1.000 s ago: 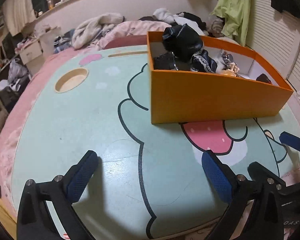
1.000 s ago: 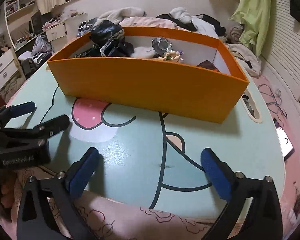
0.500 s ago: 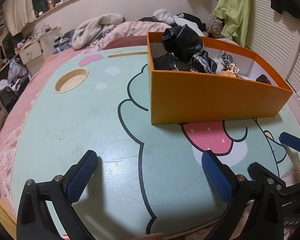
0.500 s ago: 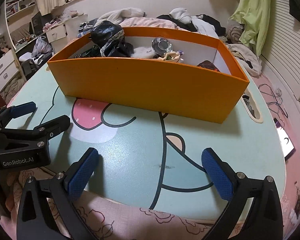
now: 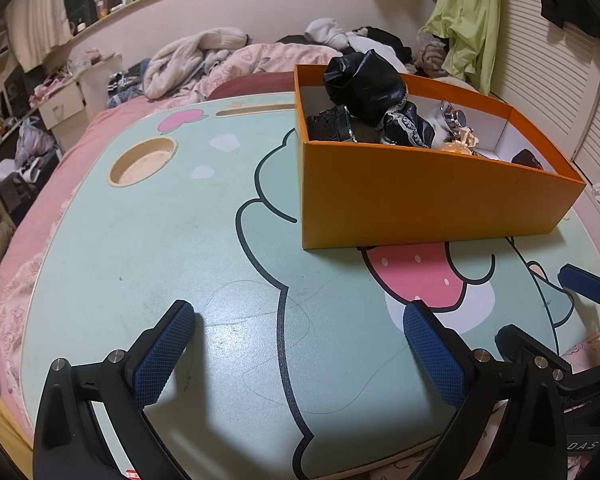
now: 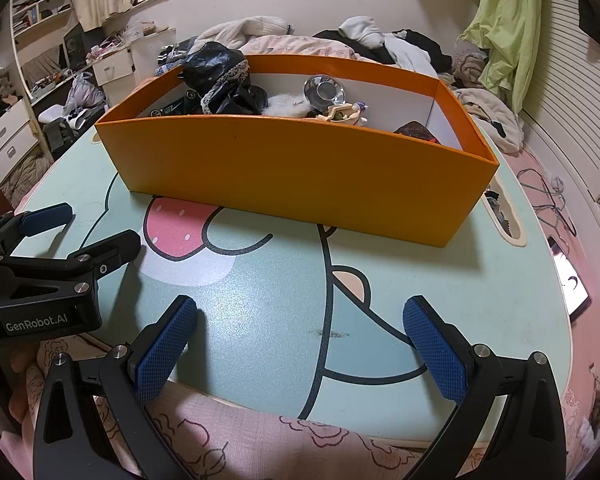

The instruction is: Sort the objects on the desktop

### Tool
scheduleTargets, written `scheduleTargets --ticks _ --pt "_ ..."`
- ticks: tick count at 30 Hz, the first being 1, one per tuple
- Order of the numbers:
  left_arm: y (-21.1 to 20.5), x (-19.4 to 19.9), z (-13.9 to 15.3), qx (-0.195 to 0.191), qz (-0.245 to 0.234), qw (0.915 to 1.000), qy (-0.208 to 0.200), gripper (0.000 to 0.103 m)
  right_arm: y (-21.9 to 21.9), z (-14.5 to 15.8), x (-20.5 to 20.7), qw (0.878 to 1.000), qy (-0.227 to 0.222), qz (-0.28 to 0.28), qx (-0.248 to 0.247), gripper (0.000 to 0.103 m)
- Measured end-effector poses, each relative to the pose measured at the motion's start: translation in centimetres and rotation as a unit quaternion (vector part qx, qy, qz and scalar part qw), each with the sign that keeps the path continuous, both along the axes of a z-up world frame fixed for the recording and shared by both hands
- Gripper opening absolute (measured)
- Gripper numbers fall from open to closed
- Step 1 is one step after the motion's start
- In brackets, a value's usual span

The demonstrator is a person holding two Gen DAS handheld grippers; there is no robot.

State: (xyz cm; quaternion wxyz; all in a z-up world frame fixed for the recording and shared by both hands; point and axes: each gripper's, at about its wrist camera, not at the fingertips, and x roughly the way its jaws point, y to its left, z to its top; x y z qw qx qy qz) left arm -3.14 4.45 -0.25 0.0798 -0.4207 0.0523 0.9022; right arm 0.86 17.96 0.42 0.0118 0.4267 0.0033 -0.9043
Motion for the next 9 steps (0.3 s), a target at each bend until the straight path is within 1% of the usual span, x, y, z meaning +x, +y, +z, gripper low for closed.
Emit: scheduleTargets --ticks 9 --pt "-0.02 0.09 0.13 0.000 0.000 1.0000 0.001 0.103 -0.11 0.07 -0.03 1.000 0.000 0.000 0.000 0.102"
